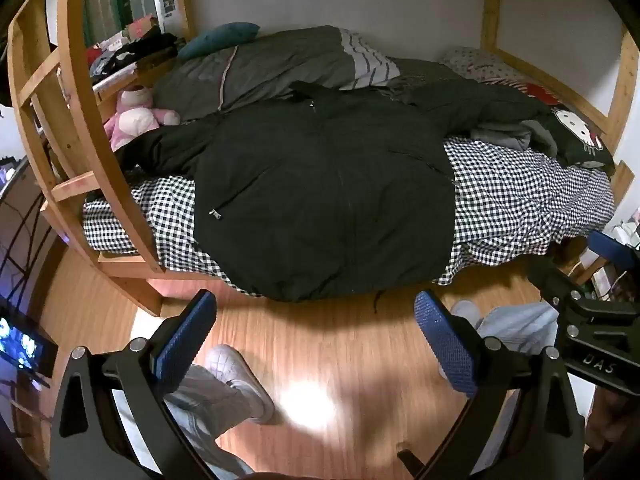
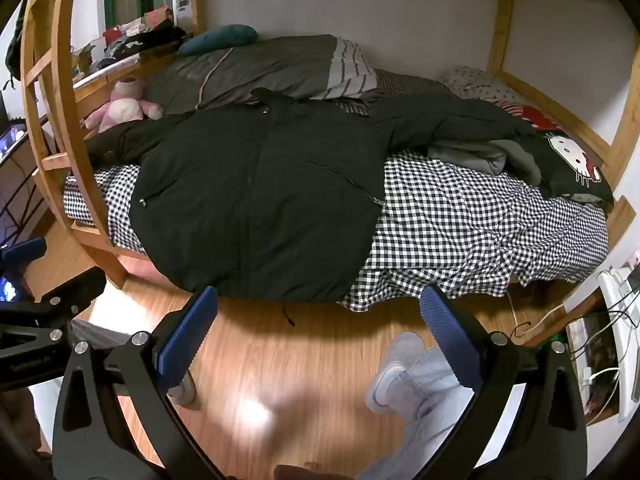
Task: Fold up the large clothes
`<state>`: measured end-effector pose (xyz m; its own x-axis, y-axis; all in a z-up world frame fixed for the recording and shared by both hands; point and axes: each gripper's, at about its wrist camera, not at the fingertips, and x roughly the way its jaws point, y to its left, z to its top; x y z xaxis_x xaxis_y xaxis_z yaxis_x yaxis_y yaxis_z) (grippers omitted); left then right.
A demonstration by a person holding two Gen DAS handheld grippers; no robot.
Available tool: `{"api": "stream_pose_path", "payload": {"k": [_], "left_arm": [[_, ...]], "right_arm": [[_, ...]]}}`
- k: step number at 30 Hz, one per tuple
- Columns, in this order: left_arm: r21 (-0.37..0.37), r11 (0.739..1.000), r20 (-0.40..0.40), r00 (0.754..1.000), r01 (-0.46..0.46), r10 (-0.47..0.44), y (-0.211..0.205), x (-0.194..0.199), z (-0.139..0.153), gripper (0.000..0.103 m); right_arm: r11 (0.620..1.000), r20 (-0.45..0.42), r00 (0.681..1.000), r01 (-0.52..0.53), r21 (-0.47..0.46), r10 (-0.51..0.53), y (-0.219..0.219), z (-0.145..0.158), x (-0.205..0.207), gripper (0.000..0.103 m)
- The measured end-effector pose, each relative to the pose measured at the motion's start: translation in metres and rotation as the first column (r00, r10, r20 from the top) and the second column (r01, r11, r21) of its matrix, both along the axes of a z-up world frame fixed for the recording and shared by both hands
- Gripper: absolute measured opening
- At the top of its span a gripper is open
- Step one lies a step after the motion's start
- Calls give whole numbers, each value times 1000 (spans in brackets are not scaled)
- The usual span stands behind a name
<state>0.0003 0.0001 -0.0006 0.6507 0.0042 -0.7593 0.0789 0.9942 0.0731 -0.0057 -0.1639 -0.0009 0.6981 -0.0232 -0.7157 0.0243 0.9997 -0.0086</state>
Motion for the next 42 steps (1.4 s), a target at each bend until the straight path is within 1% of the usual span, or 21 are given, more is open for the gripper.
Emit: {"api": "stream_pose_path", "payload": {"k": [8,9,15,18,34,42], "left_arm": [[8,1000,-3,1000,-6,6,4,3,-1,98],[7,1000,5,1000,5,-5,-1,-3,1,98],[6,1000,3,1000,11,-11,-1,-4,-3,98],[5,1000,0,1000,9,-9,-1,0,-4,98],[-5,1000,-9,1000,11,-11,1,-2,-6,98],[2,1000,-14,1000,16,-16,0,-1,-5,98]], "right_arm": [[1000,3,1000,1,-5,-1,1,0,0,100],[1000,4,1000,1,-4,-1,1,0,0,100],[1000,1,1000,2,-6,-2,0,0,1,100],[1000,0,1000,2,-5,-2,0,-1,0,100],[1000,1,1000,10,-7,-10,-3,-2,1,100],[1000,1,1000,7,-6,-7,-5,-1,1,100]]}}
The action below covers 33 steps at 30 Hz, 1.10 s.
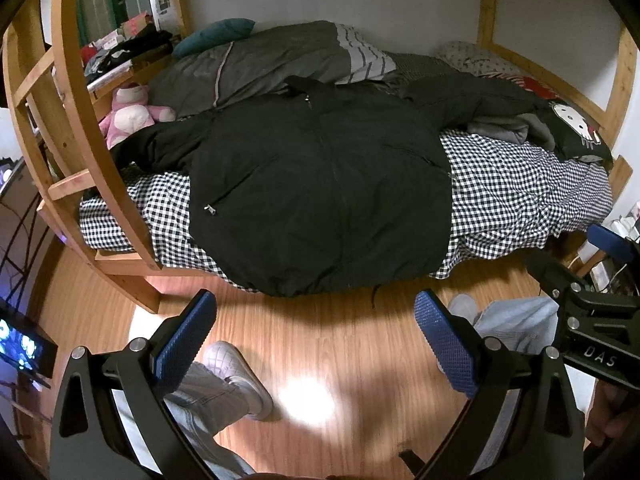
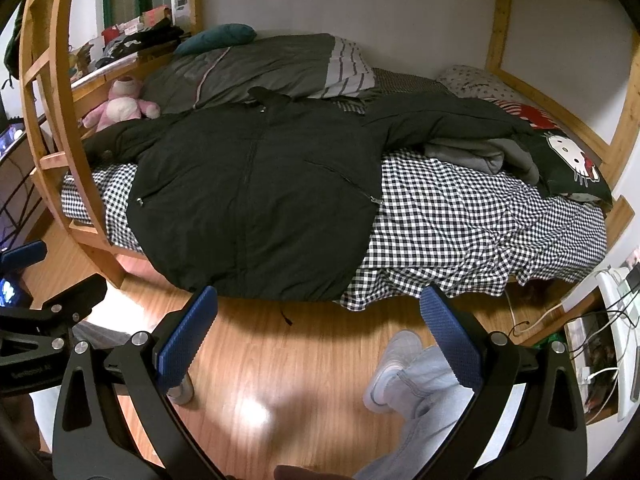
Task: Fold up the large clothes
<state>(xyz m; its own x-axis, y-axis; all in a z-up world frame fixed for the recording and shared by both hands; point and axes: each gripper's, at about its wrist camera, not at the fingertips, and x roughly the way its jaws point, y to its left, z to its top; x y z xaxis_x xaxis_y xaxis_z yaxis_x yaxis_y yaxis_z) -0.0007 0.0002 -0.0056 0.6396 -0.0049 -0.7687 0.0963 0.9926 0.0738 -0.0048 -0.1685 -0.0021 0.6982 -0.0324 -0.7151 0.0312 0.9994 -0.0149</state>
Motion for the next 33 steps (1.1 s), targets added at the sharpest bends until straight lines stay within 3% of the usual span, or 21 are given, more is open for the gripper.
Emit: {"api": "stream_pose_path", "payload": {"k": [33], "left_arm": [[12,1000,-7,1000,9,-9,-5,0,0,98]], "right_arm": [[1000,2,1000,-1,-3,1,0,1,-1,100]]}}
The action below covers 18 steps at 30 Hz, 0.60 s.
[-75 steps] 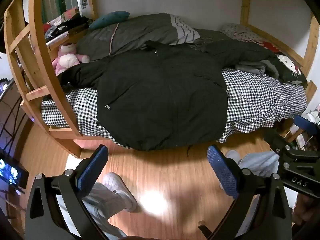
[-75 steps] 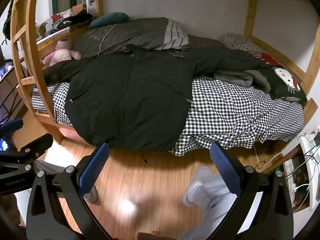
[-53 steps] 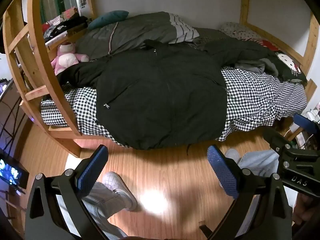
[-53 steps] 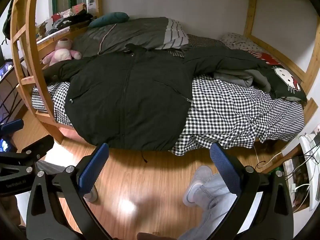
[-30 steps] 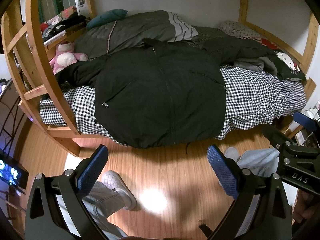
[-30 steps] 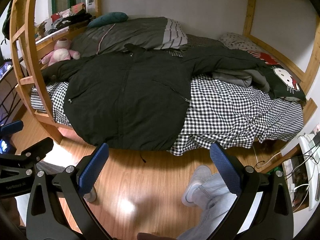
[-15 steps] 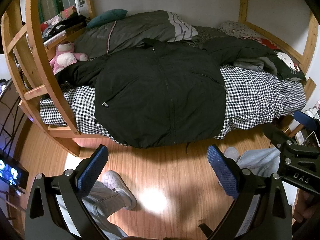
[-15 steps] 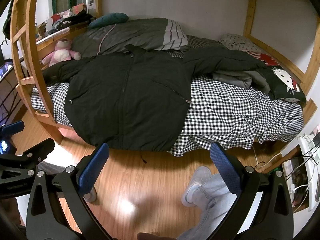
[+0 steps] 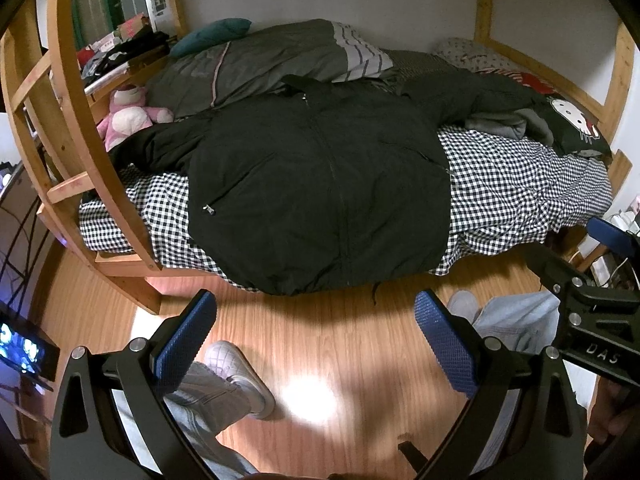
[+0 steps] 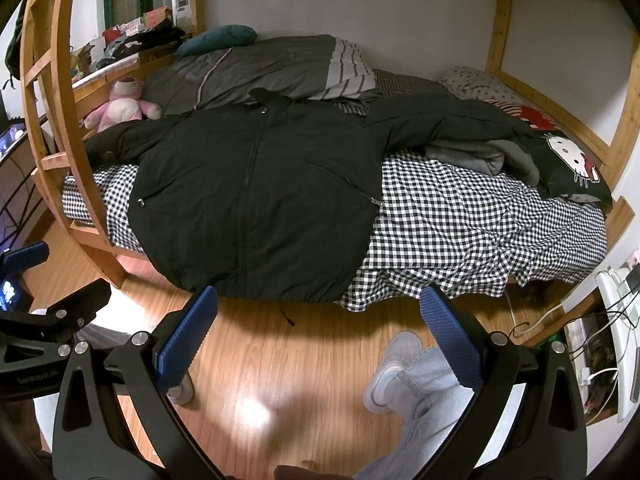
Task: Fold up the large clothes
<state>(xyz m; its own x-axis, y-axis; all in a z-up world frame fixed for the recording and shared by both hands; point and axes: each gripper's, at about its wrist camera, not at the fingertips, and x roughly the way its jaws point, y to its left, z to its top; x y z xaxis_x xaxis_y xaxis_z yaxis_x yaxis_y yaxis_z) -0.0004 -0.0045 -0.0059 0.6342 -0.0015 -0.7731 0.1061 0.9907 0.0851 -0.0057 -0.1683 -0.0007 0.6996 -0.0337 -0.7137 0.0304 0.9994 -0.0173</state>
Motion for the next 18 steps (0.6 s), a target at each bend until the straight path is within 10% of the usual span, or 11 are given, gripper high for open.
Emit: {"api": "stream_pose_path", "payload": {"k": [18], "left_arm": [[9,1000,-7,1000,9,-9,-3,-1,-3,98]], "right_arm": [[1000,-6,1000,-1,6,1,1,-3,1,100]]}}
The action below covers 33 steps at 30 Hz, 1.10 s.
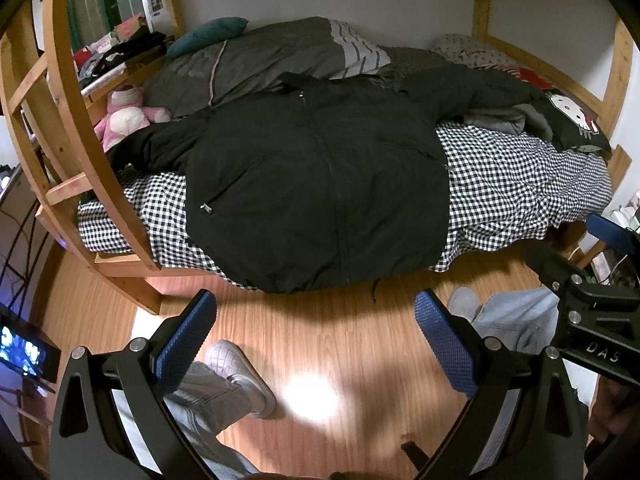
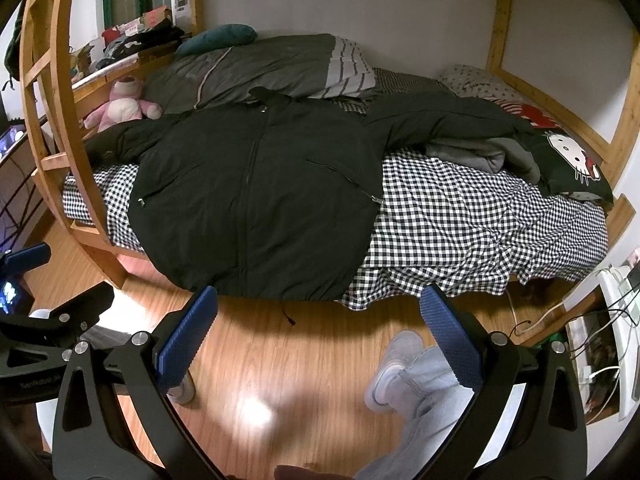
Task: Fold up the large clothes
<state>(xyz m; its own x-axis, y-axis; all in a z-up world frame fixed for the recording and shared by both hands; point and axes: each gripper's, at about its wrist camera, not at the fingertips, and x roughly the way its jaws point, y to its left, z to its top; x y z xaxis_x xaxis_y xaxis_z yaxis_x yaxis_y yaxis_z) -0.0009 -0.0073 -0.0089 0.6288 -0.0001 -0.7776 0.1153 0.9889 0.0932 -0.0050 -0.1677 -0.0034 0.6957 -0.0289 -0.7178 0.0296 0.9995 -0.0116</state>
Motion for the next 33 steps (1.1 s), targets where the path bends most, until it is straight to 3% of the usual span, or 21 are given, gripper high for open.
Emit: {"api": "stream_pose_path", "payload": {"k": [9,18,24,27,30,33], "left_arm": [[4,999,-21,999,-46,46,11,32,-19,98],[62,991,-93,988,-120,125,27,139,-72,98],[124,977,-109,976,-174,188,30,204,-75,98],[98,976,-112,972,-194,204,36,238,-67,98],[25,973,-103,967,-230,231,53,269,-62,98],[-82,953,-73,956,-290,285,85,303,-69,98]], "right_arm": [[1000,-14,1000,-17,20,17,-4,-15,26,100],[986,-24,995,-97,138,101,-8,-55,112,100],[984,-19,989,-144,104,146,-4,-47,163,100],[979,3,983,-184,87,185,-3,-34,190,100],[974,6,974,-225,37,225,7,-28,222,100],[957,30,957,-290,-4,290,26,-23,258,100]]}}
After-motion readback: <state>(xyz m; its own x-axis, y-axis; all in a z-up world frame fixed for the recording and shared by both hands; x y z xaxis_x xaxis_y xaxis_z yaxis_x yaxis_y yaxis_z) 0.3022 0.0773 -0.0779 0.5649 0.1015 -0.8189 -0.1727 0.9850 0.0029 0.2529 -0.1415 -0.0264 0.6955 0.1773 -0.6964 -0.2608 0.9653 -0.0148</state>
